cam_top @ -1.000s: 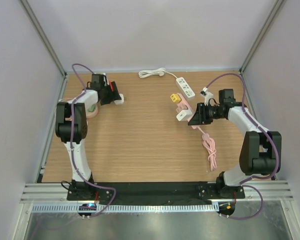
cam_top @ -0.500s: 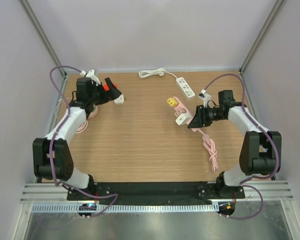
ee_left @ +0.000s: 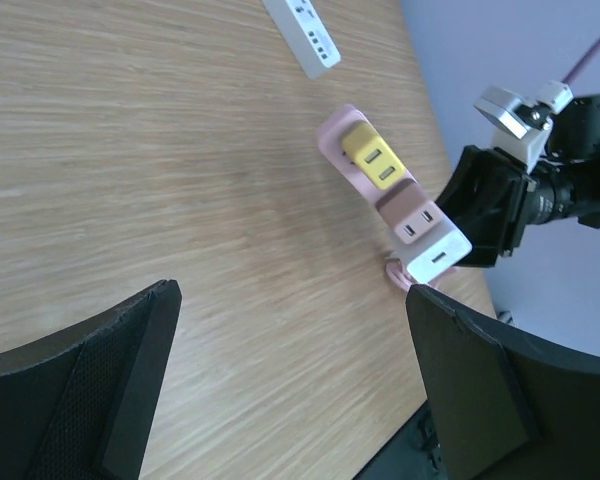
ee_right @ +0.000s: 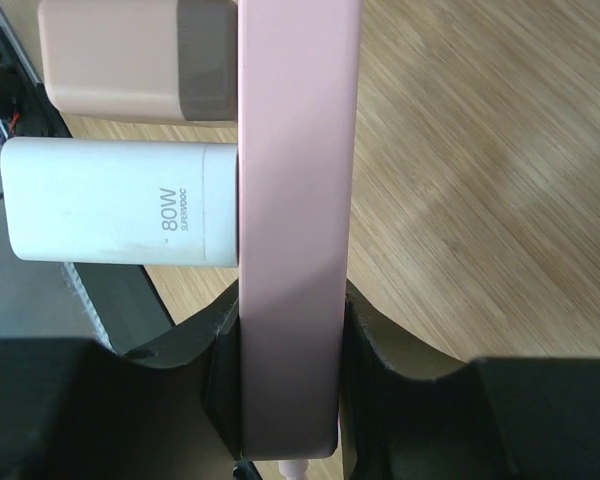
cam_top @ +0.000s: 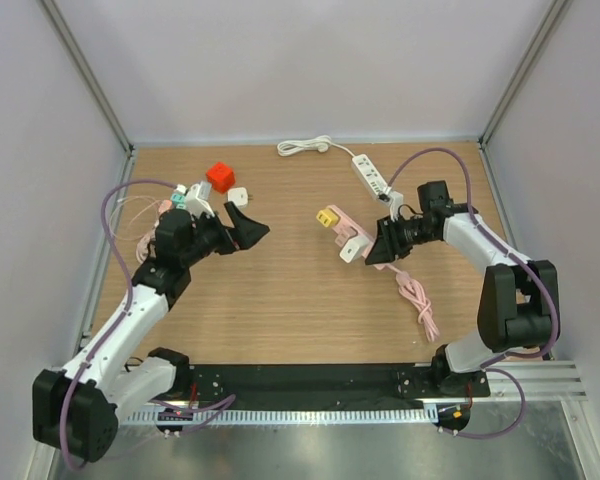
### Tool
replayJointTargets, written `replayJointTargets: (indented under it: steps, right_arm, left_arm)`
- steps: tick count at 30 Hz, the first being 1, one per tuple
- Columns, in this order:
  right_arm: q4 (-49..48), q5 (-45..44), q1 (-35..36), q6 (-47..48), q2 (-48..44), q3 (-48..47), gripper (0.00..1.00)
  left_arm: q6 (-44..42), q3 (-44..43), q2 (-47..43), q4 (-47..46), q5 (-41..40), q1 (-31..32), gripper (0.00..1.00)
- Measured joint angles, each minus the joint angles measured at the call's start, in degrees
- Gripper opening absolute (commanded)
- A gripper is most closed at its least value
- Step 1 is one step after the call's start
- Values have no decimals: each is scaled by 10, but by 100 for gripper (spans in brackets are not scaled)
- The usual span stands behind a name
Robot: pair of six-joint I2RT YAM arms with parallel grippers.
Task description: Pull the plug off the socket
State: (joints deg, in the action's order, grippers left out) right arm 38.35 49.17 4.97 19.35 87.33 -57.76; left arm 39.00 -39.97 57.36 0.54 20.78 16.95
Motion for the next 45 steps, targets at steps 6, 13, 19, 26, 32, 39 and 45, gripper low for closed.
replayJointTargets:
  steps: [6,13,19,26,32,39,45]
  right_arm:
    - [4,-7,18,16,-9,0,1]
    - [8,-16,33,33,-18,0,1]
    - [2,-44,49,41,-38,10,1]
    - [-16,-89,79,37,-77,28,1]
    - [-42,-109,81,29,-95,42,1]
    - [-59,-130,85,23,-108,54,1]
    - [-90,-162,85,-3,-125,69,1]
  left_arm:
    - [52,40,-32,-29,-3,33,100]
    - [56,33,0,-47,-19,77,100]
    - [64,2,70,-61,-52,132,100]
    - [180,-17,169,-122,-118,184,94]
    - [274,-62,254,-157,-163,211,84]
    - [338,-118,321,-192,-198,235,50]
    - [381,-125,349,-228,-208,237,0]
